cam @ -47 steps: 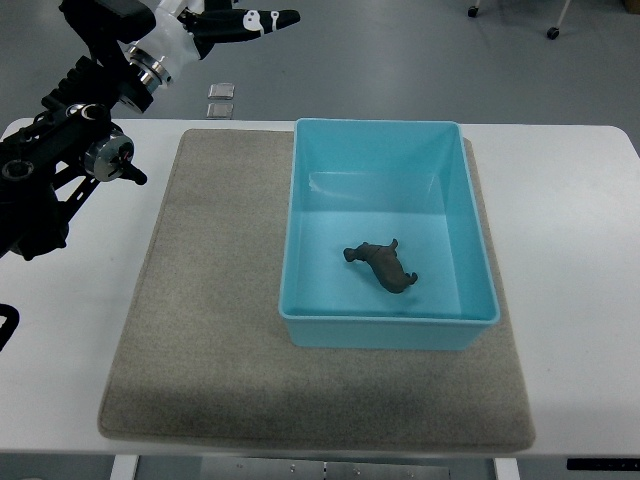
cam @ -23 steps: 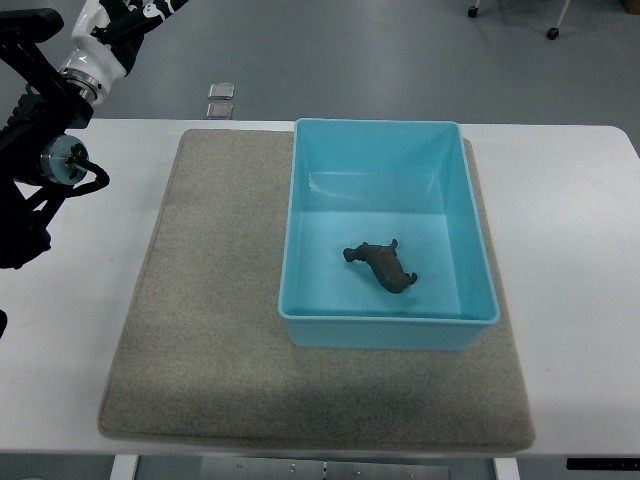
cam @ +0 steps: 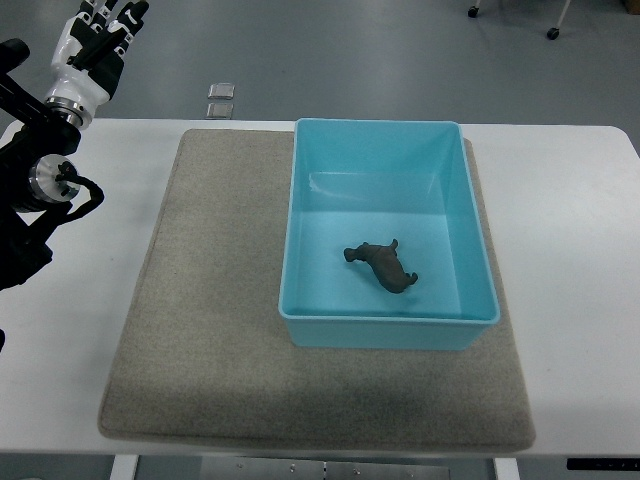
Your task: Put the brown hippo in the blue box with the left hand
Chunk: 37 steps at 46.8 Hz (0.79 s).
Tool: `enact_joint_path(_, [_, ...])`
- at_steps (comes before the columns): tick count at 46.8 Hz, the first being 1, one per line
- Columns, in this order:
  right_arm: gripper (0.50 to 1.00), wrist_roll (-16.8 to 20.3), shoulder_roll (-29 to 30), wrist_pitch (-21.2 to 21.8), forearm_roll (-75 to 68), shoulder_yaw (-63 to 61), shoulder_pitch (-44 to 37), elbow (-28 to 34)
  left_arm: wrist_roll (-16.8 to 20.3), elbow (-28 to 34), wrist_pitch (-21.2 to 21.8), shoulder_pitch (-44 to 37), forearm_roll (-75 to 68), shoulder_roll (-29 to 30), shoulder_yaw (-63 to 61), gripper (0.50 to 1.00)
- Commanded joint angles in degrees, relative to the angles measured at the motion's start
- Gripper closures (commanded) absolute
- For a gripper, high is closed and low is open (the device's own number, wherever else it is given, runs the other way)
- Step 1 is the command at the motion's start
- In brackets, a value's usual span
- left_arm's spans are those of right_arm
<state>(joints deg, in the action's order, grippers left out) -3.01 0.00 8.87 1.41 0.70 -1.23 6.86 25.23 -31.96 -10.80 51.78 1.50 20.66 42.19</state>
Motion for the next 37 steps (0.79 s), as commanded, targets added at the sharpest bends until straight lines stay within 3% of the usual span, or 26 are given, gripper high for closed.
enact_joint_path(1, [0.564,-0.07,0.0,0.0,0.0,0.0,0.0,0.0,0.0,0.67,-0.01,0.07,0.96,0.0,0.08,0.504])
enact_joint_path(37, [0.564,0.02,0.0,0.0,0.0,0.0,0.0,0.0,-0.27,0.41,0.43,-3.27,4.47,-0.7,1.66,0.504])
